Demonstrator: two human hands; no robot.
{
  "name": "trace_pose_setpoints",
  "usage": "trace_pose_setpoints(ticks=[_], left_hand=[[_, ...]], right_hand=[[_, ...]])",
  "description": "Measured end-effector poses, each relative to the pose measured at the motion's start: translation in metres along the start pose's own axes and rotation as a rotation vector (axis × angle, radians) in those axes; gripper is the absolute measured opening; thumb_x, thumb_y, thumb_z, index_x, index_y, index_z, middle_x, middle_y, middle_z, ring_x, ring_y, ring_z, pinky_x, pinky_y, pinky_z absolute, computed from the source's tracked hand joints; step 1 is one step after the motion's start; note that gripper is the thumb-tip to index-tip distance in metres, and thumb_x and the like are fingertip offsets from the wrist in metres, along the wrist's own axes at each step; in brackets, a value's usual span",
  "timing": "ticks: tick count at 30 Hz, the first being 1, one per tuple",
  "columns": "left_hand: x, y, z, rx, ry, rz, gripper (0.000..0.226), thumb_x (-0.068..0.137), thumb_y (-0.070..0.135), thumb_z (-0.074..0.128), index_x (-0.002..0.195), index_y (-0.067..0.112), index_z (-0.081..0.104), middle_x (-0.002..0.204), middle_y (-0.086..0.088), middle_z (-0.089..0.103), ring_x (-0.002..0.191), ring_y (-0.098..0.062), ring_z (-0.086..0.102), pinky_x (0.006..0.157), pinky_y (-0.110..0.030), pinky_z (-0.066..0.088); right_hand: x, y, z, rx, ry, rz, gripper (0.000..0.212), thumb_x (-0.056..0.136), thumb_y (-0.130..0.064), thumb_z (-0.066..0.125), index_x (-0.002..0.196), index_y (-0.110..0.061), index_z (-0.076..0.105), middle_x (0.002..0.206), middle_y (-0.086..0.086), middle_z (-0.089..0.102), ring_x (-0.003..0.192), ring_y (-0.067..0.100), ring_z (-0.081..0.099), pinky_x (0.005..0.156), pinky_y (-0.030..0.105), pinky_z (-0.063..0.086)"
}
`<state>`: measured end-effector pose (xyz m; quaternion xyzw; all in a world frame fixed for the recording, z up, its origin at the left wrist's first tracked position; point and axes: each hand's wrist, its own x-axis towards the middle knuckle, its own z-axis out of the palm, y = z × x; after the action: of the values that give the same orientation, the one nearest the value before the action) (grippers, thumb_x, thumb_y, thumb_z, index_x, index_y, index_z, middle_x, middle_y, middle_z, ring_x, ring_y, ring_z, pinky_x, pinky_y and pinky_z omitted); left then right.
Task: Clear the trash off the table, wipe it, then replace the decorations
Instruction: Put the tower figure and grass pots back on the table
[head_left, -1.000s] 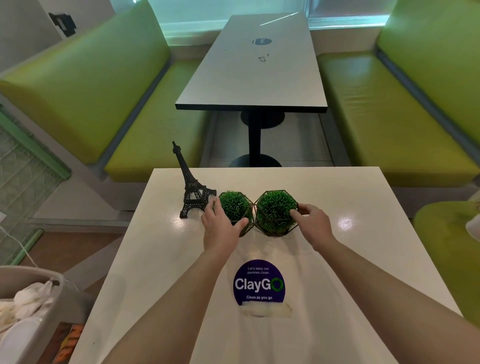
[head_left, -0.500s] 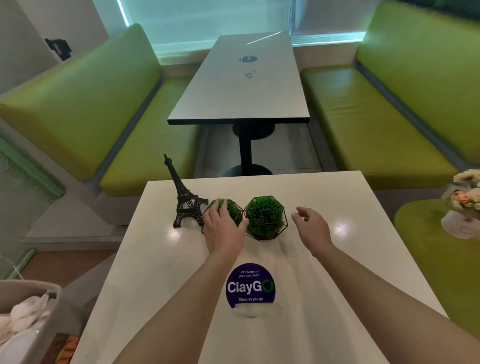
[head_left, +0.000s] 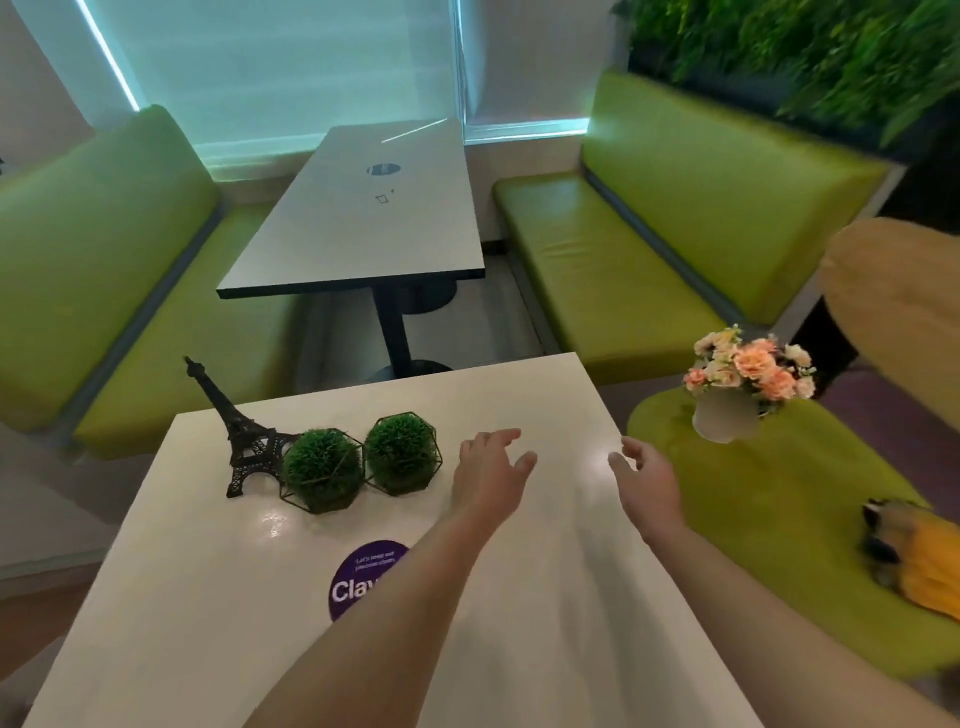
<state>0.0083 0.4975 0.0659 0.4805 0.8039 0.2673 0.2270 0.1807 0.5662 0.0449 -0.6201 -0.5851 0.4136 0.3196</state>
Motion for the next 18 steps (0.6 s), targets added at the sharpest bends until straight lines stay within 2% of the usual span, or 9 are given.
trace_pose_setpoints(ticks=[5,11,18], left_hand=[[0.005,0.077,0.067,-0.08,-0.072,0.035,0.043,0.099,0.041,0.052,0.137,0.024,0.052,0.133,0.0,0.055,0.126,-0.02,0.044,0.103,-0.035,0.038],[0.023,0.149,0.146,-0.135,-0.221,0.063,0.047,0.097,0.042,0.055,0.138,0.018,0.054,0.136,-0.006,0.057,0.125,-0.023,0.052,0.107,-0.038,0.041],[0.056,0.2,0.206,-0.33,-0.281,-0.038,0.067,0.095,0.043,0.058,0.149,0.01,0.036,0.148,-0.008,0.045,0.134,-0.023,0.046,0.107,-0.037,0.04]], right_hand=[[0.034,0.036,-0.078,-0.061,0.061,0.045,0.04,0.096,-0.023,0.058,0.134,-0.01,0.055,0.131,0.01,0.059,0.121,0.025,0.052,0.1,0.038,0.042],[0.078,0.074,-0.151,-0.082,0.091,0.127,0.037,0.097,-0.031,0.056,0.131,-0.017,0.057,0.131,0.006,0.058,0.12,0.025,0.053,0.101,0.045,0.046],[0.144,0.103,-0.202,-0.071,0.052,0.178,0.04,0.1,-0.033,0.052,0.135,-0.015,0.055,0.139,0.007,0.052,0.118,0.023,0.052,0.093,0.034,0.044]])
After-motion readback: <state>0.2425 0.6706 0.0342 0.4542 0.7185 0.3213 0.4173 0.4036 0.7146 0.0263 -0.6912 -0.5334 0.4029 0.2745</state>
